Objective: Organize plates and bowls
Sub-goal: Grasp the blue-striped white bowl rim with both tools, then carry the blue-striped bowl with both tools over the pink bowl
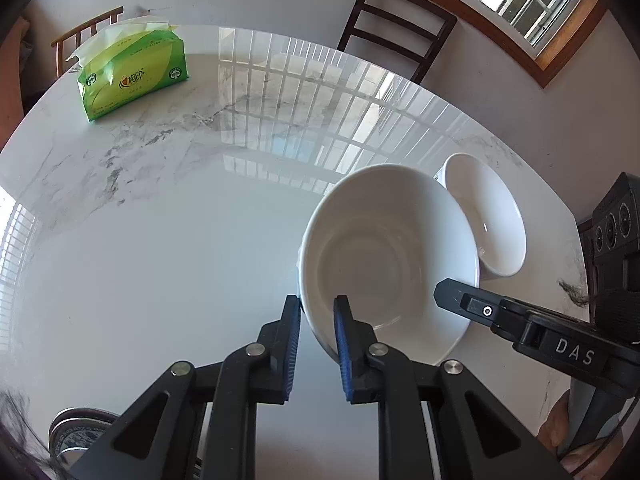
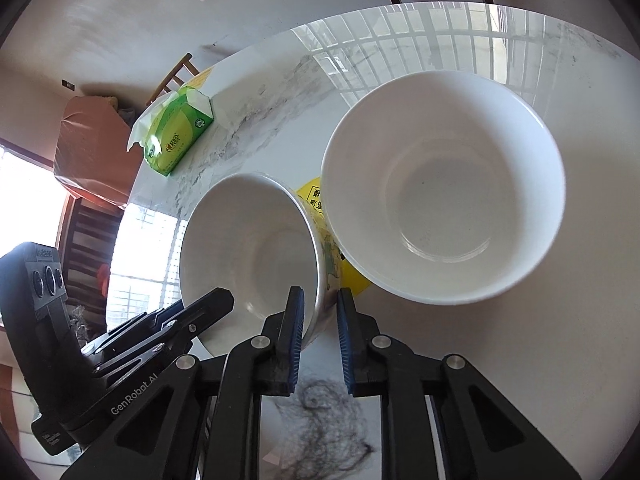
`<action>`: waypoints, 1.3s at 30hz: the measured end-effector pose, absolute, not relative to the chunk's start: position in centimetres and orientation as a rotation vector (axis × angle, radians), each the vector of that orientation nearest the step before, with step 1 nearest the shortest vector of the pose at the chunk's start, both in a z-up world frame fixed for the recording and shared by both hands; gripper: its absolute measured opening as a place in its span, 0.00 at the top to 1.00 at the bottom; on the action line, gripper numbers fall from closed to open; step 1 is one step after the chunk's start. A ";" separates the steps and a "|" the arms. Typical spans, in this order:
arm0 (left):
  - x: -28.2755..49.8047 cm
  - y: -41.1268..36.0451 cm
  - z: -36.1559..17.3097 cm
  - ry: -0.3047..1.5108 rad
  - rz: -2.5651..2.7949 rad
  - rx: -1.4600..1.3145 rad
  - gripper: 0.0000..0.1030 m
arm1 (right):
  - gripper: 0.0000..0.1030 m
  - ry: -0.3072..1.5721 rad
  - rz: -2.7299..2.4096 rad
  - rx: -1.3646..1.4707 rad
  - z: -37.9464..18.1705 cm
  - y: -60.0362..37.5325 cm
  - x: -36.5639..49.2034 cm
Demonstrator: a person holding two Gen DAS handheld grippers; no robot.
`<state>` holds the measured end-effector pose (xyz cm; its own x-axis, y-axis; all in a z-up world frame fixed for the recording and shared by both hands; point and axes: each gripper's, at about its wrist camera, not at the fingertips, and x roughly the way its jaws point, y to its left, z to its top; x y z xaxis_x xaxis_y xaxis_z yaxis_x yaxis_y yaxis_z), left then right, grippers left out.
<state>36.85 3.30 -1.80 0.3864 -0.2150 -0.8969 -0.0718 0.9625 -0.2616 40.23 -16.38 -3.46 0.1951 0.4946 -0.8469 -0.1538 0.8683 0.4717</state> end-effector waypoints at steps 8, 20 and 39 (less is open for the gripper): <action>33.3 1.6 1.1 1.145 -0.102 -0.260 0.83 | 0.86 1.271 0.494 0.329 -1.7 -18.1 38.1; 24.0 -1.4 7.1 1.094 -0.177 -0.266 0.82 | 0.86 1.192 0.535 0.297 4.5 -21.3 29.5; 12.7 -4.1 5.7 1.149 -0.213 -0.189 0.82 | 0.86 1.245 0.531 0.268 4.3 -23.1 17.3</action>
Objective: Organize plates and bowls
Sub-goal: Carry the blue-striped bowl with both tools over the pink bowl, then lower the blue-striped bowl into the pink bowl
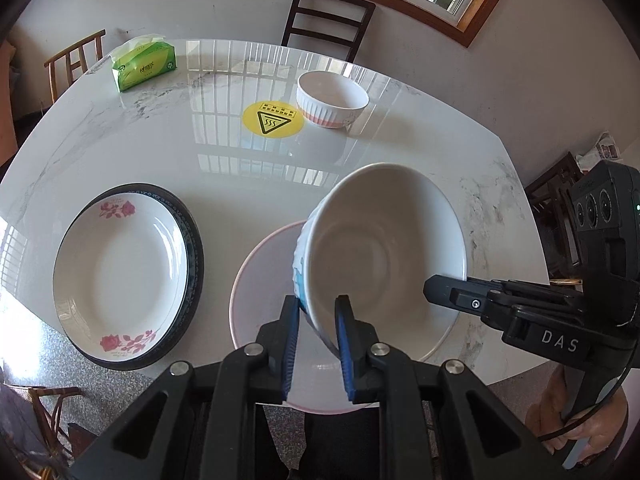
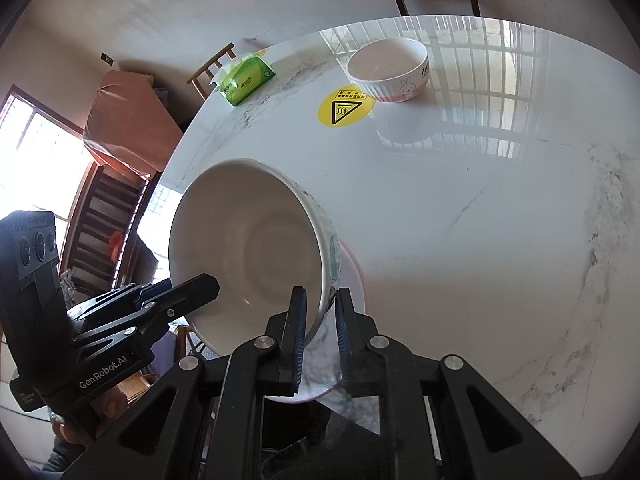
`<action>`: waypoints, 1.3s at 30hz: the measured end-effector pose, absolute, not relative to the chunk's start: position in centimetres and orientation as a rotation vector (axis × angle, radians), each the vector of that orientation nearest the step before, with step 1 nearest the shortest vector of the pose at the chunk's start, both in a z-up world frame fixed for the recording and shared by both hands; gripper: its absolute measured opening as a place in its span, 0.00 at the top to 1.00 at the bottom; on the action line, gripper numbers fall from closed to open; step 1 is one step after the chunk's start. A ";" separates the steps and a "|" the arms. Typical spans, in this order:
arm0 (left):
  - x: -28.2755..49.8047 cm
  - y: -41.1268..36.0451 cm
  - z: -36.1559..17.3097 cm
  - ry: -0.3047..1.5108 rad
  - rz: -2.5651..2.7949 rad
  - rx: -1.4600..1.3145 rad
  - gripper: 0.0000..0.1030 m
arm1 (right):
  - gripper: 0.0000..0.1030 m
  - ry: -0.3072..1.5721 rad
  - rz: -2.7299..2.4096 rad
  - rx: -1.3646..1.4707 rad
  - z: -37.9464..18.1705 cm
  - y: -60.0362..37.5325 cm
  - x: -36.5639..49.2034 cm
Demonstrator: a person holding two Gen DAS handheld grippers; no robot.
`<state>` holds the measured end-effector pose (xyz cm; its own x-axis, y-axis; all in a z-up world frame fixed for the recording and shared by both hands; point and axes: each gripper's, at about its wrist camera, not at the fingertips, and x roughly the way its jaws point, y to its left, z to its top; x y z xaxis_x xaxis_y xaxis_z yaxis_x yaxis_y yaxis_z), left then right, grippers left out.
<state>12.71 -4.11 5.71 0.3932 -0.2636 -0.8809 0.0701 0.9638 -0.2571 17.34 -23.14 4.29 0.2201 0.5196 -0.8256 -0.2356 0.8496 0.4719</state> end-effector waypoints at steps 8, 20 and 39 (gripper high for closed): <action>11.5 -3.9 4.1 1.185 -0.205 -0.179 0.82 | 0.85 1.269 0.516 0.239 3.3 -22.7 15.8; 11.1 -3.4 2.5 1.215 -0.197 -0.181 0.82 | 0.85 1.308 0.502 0.209 2.0 -21.8 15.0; 11.6 -3.5 1.4 1.241 -0.182 -0.176 0.82 | 0.84 1.362 0.493 0.205 0.5 -21.2 15.3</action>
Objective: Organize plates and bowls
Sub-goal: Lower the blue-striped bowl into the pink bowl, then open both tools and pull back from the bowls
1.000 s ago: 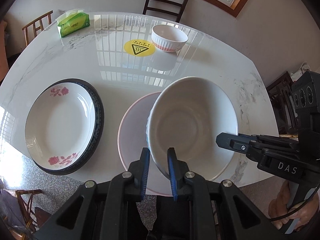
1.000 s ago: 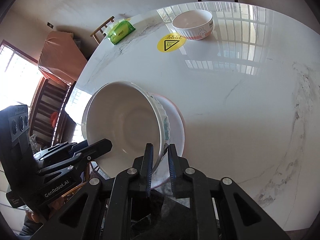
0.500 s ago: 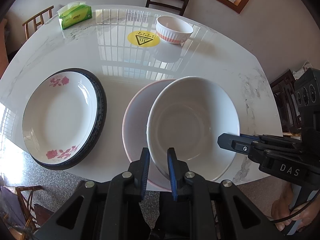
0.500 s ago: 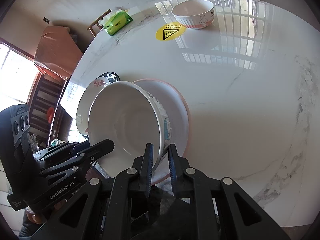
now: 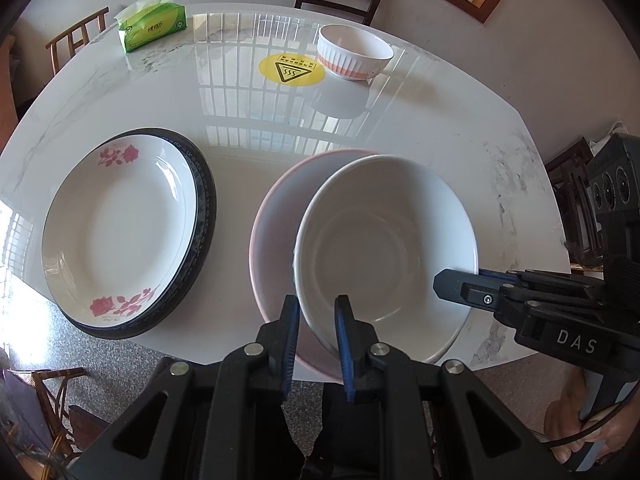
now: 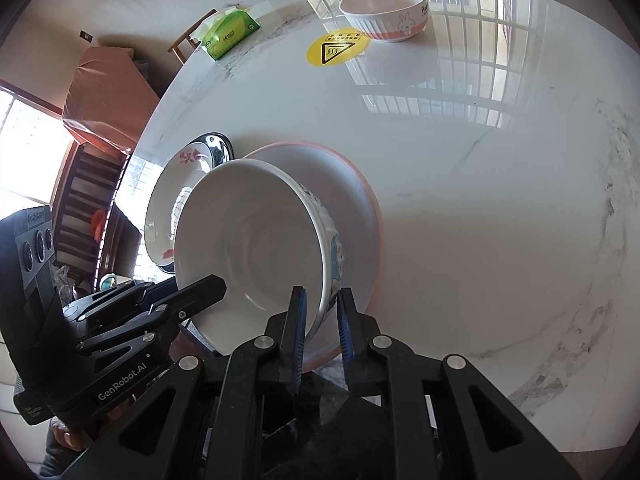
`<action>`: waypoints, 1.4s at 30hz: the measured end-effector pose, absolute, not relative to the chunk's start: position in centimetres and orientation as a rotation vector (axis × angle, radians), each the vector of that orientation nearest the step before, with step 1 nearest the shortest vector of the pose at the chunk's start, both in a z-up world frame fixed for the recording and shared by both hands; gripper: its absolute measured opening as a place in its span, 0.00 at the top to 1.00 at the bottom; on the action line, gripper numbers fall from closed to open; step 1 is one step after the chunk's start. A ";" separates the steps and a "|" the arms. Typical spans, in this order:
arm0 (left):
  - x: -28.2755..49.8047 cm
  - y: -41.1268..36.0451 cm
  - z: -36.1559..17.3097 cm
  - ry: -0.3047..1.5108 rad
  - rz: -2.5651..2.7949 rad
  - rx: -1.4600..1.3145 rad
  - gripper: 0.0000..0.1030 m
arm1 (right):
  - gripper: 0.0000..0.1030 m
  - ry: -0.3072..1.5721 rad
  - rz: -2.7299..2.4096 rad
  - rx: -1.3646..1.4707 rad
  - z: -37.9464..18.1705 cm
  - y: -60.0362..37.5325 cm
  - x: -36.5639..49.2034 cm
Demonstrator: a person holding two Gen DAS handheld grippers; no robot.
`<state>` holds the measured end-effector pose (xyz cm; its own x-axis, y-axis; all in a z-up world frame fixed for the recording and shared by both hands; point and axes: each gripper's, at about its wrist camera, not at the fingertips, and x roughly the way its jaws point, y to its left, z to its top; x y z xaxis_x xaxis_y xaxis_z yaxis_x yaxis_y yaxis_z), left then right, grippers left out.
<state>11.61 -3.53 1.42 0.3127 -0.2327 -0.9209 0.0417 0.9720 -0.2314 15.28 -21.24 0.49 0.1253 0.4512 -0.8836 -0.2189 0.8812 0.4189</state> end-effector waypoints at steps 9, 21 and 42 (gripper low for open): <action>11.4 -3.9 1.4 1.241 -0.175 -0.158 0.82 | 0.83 1.367 0.489 0.198 0.4 -21.2 15.2; 11.6 -3.9 1.4 1.253 -0.186 -0.147 0.76 | 0.83 1.372 0.487 0.211 0.3 -21.1 15.3; 11.4 -3.8 3.5 1.189 -0.211 -0.116 0.67 | 0.71 1.335 0.516 0.245 1.5 -21.5 15.3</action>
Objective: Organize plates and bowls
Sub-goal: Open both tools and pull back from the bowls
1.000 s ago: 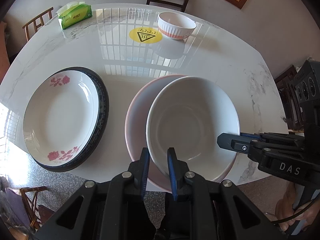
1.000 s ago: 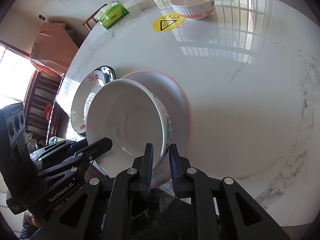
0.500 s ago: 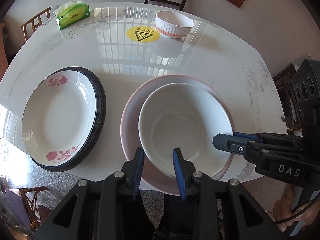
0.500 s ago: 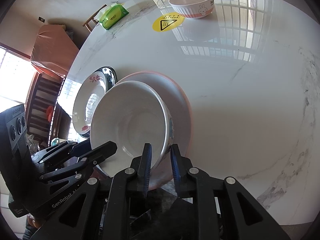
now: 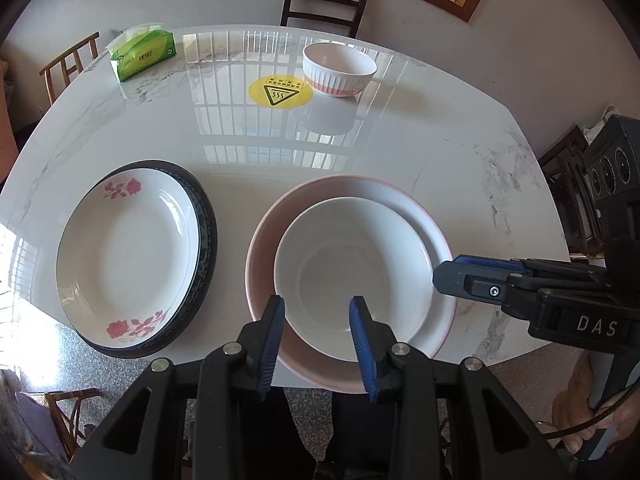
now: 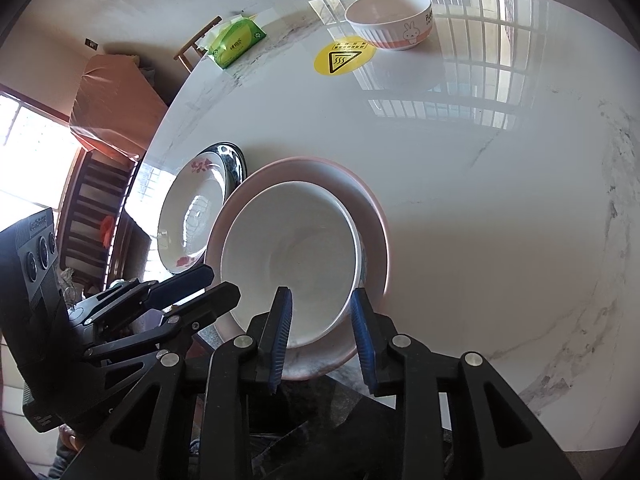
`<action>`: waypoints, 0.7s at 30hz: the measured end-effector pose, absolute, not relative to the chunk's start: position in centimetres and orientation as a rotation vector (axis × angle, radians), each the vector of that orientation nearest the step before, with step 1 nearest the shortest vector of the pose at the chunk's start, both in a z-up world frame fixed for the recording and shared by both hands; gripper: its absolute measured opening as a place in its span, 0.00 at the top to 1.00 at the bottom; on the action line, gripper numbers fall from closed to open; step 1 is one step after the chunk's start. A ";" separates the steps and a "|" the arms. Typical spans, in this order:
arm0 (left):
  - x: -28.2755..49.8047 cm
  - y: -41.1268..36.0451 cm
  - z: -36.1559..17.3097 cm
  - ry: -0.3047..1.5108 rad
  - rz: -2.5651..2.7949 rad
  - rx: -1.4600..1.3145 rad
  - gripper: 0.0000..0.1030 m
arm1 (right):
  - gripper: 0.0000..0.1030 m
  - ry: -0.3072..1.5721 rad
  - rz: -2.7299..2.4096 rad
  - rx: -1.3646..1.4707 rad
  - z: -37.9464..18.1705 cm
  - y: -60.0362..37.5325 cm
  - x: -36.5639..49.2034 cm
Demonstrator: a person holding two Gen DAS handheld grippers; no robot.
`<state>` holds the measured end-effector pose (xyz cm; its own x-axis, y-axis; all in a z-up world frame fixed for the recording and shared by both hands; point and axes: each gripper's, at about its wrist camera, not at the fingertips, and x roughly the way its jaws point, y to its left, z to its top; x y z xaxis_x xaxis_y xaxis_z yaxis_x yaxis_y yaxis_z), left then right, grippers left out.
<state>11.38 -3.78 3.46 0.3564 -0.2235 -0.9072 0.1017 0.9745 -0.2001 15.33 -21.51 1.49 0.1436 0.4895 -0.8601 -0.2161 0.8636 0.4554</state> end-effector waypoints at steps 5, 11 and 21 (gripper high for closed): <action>11.6 -3.5 4.1 1.168 -0.214 -0.106 0.67 | 0.66 1.271 0.517 0.292 2.8 -23.3 15.5; 11.7 -3.8 4.3 1.140 -0.196 -0.066 0.67 | 0.61 1.203 0.467 0.312 3.0 -26.1 15.6; 12.1 -4.6 5.1 1.020 -0.126 0.058 0.66 | 0.53 1.189 0.374 0.343 0.0 -29.7 16.0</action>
<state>12.11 -4.64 5.15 0.5170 -0.0774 -0.8525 0.1317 0.9912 -0.0102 15.99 -29.72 0.00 0.3258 0.4550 -0.8287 -0.1013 0.8883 0.4479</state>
